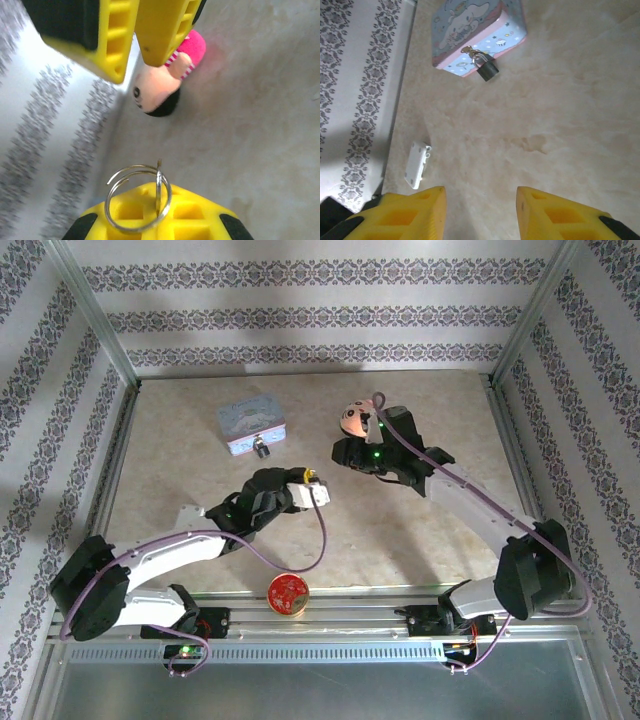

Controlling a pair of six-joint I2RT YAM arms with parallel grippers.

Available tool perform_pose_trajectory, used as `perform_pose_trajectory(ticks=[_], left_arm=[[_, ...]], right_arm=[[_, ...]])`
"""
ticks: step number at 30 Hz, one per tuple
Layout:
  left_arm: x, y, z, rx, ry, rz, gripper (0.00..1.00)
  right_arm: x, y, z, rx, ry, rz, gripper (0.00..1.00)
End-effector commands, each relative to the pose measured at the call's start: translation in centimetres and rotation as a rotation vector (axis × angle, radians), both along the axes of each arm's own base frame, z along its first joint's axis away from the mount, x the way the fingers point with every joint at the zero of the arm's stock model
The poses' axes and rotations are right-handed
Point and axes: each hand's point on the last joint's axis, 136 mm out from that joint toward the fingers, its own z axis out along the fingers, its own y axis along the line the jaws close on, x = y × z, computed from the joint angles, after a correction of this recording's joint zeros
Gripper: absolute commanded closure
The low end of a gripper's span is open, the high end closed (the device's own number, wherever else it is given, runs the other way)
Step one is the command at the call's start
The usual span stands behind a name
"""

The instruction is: Unlock a padlock with a key

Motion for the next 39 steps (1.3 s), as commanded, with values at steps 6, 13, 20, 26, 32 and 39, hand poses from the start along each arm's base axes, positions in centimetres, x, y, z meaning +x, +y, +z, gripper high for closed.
perform_pose_trajectory(ticks=[6, 13, 20, 26, 32, 39], left_arm=[[1.7, -2.0, 3.2, 0.419, -0.521, 0.011, 1.0], [0.9, -3.5, 5.7, 0.296, -0.773, 0.001, 1.0], [1.3, -4.8, 4.7, 0.338, -0.855, -0.012, 1.0], [0.8, -4.2, 5.8, 0.264, -0.837, 0.01, 1.0], [0.4, -4.3, 5.8, 0.25, -0.829, 0.007, 1.0], [0.1, -4.1, 5.5, 0.237, -0.81, 0.011, 1.0]], right_arm=[[-1.5, -3.4, 0.3, -0.038, -0.033, -0.027, 0.54], [-2.8, -1.7, 2.3, 0.05, -0.105, 0.101, 0.53], [-4.4, -0.1, 2.1, 0.088, -0.19, 0.274, 0.57], [-4.4, -0.3, 0.9, 0.079, -0.175, 0.266, 0.62], [-4.2, 1.1, 1.4, 0.175, -0.174, 0.295, 0.65], [-4.3, 1.2, 2.0, 0.19, -0.191, 0.293, 0.65]])
